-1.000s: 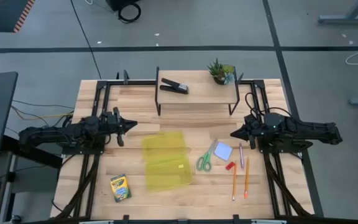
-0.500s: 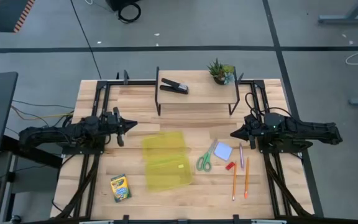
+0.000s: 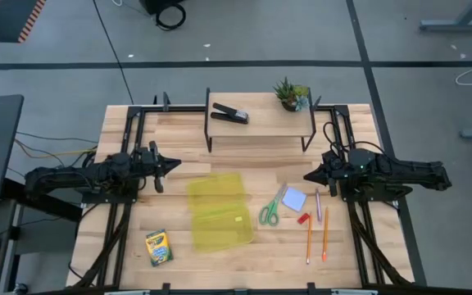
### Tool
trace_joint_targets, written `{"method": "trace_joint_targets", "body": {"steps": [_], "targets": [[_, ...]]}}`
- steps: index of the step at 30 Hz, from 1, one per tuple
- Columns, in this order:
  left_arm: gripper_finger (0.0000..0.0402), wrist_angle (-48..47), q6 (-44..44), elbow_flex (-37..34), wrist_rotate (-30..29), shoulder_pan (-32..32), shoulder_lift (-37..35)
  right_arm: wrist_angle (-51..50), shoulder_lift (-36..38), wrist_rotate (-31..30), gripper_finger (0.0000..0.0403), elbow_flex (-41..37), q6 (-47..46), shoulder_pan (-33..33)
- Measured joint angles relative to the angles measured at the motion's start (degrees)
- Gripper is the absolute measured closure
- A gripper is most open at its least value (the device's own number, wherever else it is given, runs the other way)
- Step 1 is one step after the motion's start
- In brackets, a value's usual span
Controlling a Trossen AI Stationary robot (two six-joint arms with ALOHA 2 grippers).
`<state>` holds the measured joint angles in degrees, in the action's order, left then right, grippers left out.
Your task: Pack school essentials
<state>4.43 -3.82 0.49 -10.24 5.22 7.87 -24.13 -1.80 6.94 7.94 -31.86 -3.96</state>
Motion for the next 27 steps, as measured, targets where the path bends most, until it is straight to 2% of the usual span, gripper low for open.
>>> {"method": "trace_joint_targets", "body": {"steps": [11,13,18,27], "targets": [[0.0369,0.13,-0.2,-0.01,0.0,-0.01,0.0,-0.01,0.0,0.0,0.0395,-0.01,0.0,0.01],[0.0372,0.93,-3.52,-0.01,0.02,0.0,0.01,-0.01,0.0,-0.02,0.0395,0.0,0.0,0.01],[0.0371,1.68,-22.78,-0.02,0.0,0.01,-0.01,0.0,0.01,-0.01,0.0395,0.0,0.0,0.0],[0.037,2.38,-25.81,-0.01,-0.16,0.04,0.01,0.01,0.0,-0.48,0.0395,0.01,1.05,0.01]]}}
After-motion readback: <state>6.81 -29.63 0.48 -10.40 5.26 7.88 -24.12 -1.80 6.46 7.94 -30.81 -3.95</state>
